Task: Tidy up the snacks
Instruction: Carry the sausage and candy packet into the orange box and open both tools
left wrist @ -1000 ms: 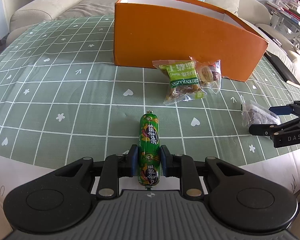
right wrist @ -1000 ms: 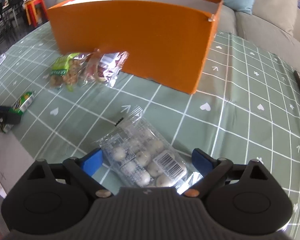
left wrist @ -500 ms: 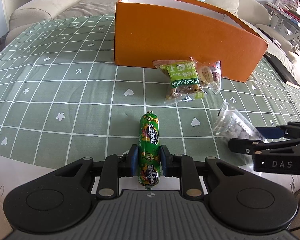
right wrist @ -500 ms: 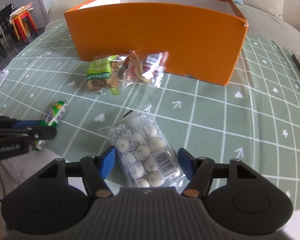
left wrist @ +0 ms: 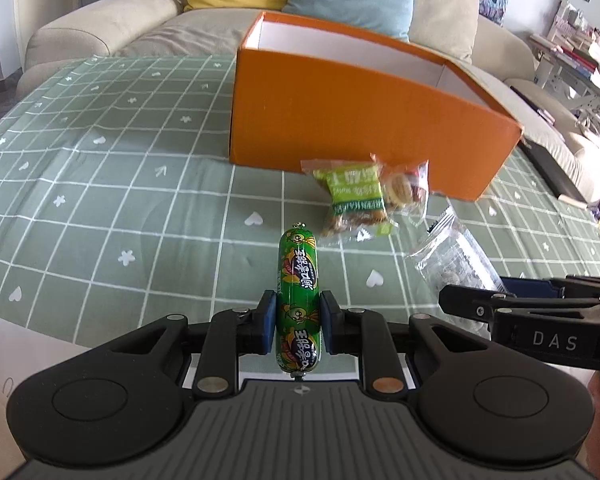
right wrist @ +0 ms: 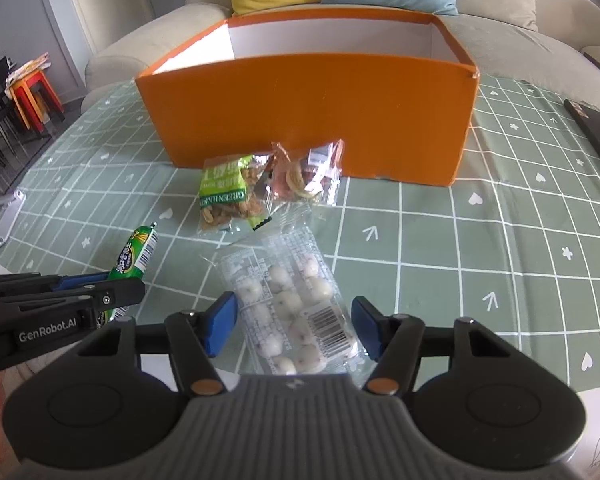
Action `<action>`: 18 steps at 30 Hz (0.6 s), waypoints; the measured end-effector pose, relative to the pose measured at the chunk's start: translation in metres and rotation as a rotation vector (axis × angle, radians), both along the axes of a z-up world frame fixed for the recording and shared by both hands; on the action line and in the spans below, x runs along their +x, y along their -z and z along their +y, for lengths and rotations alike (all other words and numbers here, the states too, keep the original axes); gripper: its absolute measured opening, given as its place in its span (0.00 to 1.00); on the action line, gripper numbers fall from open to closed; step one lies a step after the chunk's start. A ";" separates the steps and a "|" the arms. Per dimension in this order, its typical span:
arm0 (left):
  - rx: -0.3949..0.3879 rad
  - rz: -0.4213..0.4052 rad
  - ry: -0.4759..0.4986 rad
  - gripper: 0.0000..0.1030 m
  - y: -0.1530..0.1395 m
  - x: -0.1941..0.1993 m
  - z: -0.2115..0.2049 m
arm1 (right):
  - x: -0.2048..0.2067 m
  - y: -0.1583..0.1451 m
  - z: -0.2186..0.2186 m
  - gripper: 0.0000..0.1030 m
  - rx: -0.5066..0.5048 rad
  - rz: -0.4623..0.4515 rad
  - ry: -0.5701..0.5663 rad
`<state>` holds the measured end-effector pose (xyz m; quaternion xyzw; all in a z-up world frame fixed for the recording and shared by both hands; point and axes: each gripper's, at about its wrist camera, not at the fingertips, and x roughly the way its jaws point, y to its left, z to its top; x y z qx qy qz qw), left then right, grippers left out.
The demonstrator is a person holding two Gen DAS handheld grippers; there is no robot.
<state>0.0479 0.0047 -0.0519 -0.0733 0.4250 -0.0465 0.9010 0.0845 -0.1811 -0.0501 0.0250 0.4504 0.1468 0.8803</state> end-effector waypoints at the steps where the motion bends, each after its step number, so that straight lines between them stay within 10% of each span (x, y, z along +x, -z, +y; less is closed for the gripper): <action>1: -0.004 -0.010 -0.004 0.24 -0.004 0.000 0.001 | 0.000 -0.003 -0.001 0.59 0.006 -0.008 0.004; 18: -0.043 -0.154 -0.019 0.24 -0.078 0.035 0.002 | 0.028 -0.070 -0.002 0.57 0.070 -0.142 0.021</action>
